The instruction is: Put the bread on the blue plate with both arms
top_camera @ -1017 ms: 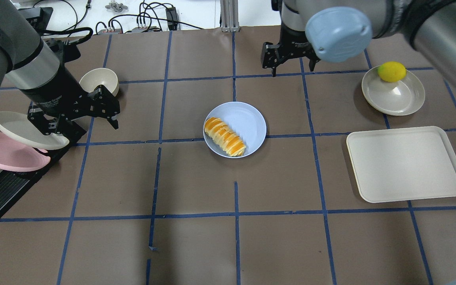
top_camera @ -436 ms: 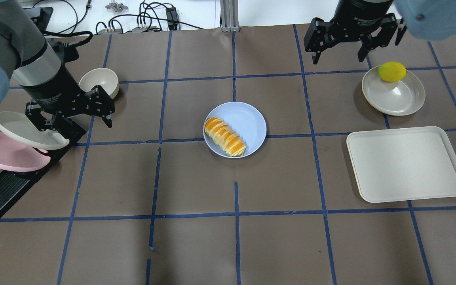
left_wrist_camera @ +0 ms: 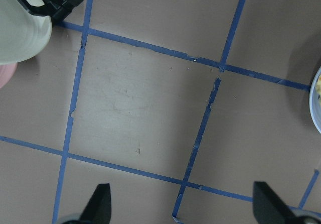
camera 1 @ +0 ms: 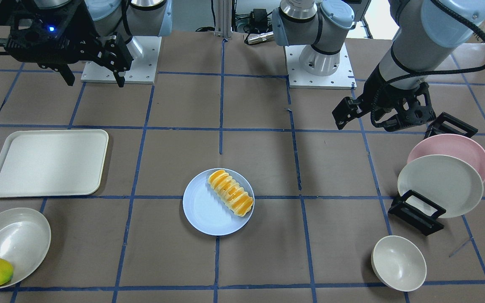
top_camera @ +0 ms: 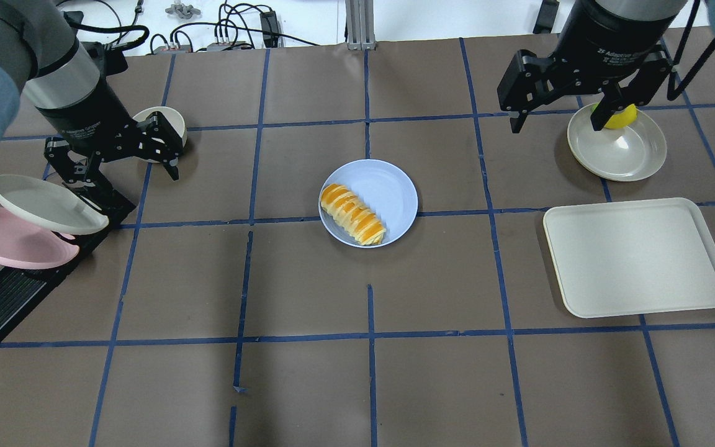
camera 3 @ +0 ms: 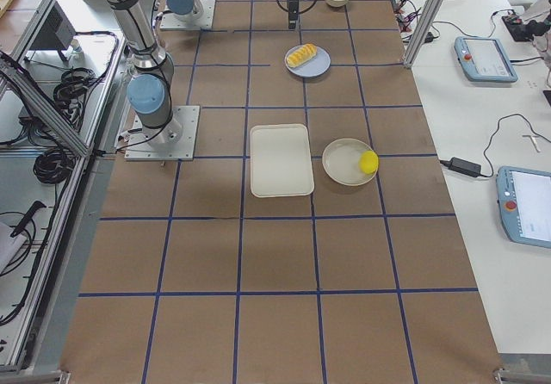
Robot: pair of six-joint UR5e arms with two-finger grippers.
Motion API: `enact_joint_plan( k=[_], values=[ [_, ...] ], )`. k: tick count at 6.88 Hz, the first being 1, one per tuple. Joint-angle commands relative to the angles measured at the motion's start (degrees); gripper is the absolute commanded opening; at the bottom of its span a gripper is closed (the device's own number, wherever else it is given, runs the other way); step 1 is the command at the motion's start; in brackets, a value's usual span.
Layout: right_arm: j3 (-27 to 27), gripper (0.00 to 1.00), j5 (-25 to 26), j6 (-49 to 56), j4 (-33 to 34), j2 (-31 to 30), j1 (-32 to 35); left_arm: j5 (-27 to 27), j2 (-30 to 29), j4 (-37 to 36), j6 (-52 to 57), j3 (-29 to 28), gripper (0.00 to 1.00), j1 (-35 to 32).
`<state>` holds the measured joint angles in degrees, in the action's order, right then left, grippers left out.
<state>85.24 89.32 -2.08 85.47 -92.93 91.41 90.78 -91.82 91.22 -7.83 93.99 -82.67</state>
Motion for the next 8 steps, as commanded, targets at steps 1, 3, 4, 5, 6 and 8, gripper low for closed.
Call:
enact_joint_plan(
  k=[1,3,4,5,6,8],
  values=[
    [1.85,1.0,0.41,2.59,4.7,-1.73,-0.53,-1.03,-0.2,0.09,1.23,0.41,1.0,-0.04],
    [1.94,1.0,0.33,2.78,5.49,-1.64,-0.18,-0.95,-0.12,0.01,1.59,0.32,1.0,-0.04],
    [1.42,1.0,0.5,2.87,6.8,-1.55,-0.36,-1.13,-0.29,-0.08,1.51,0.67,1.0,-0.04],
    [0.81,1.0,0.59,2.79,2.38,-1.73,-0.62,-1.13,-0.21,-0.17,1.68,0.76,1.0,-0.04],
    [0.02,1.0,0.59,2.7,0.25,-1.9,-0.62,-1.13,-0.21,-0.17,1.68,0.76,1.0,-0.04],
    [-0.96,1.0,0.59,2.7,0.14,-1.47,-0.36,-1.04,-0.12,-0.17,1.68,0.67,1.0,0.05]
  ],
)
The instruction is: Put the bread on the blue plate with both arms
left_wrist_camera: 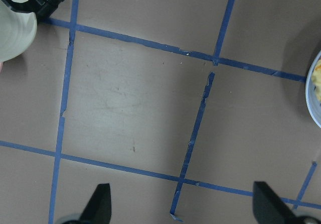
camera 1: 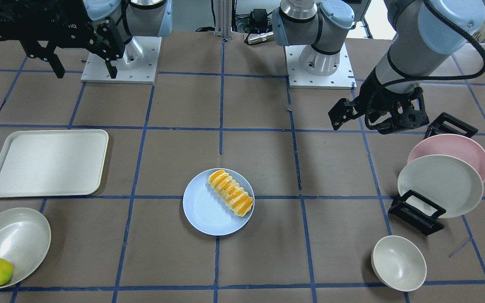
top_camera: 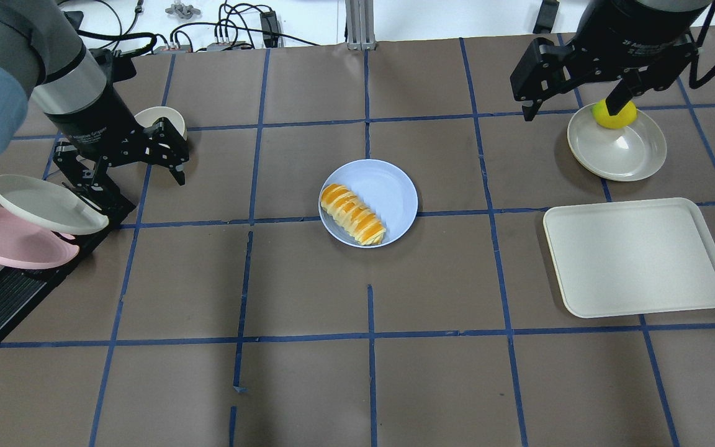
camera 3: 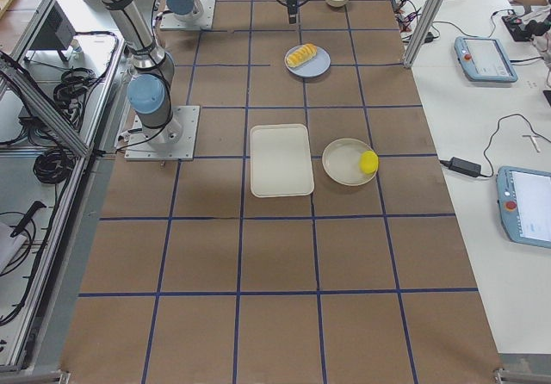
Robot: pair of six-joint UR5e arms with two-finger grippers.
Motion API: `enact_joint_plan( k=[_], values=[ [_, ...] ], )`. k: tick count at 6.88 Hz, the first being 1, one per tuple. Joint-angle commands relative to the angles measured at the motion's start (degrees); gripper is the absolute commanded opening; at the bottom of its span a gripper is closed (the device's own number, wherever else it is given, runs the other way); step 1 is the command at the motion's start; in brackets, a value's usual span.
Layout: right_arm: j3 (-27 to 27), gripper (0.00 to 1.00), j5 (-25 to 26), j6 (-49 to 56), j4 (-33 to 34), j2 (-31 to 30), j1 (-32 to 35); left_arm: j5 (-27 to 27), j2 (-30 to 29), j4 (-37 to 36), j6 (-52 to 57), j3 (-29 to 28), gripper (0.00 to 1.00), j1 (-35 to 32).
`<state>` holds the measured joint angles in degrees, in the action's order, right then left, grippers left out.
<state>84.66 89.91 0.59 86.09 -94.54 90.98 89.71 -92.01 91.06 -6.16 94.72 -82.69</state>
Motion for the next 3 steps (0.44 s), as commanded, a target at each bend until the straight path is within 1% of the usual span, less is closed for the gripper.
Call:
enact_joint_plan(
  k=[1,3],
  values=[
    [-0.29,1.0,0.01,-0.06,-0.48,0.15,0.08,0.03,0.07,0.0,0.0,0.03,1.0,0.07],
    [0.07,1.0,-0.08,-0.15,-0.39,0.15,0.16,-0.06,0.07,-0.09,0.18,0.03,1.0,0.07]
  ],
)
